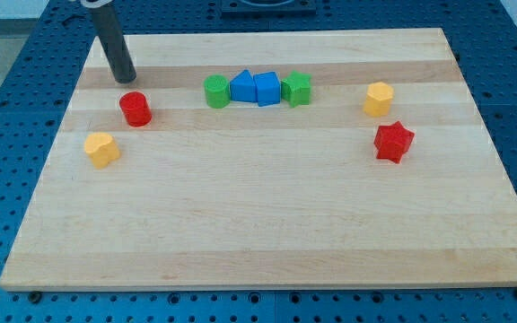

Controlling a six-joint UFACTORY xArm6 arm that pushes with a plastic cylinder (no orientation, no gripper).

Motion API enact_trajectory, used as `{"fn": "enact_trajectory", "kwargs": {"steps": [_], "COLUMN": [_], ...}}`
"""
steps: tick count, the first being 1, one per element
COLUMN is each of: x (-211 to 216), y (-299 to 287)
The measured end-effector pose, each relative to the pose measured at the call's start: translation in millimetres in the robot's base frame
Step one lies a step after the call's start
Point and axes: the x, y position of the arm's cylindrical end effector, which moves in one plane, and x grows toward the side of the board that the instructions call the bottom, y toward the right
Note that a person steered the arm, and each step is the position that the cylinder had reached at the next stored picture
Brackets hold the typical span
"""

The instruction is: Move the red circle to the yellow heart

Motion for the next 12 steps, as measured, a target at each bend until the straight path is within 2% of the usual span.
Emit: {"fn": "enact_trajectory", "kwargs": {"steps": [1,2,3,4,5,6,7,8,11,12], "x": [45,65,63,24,21,51,53,83,120,155], "y": [-3,-2,-2,25,27,63,63,57,44,44]}}
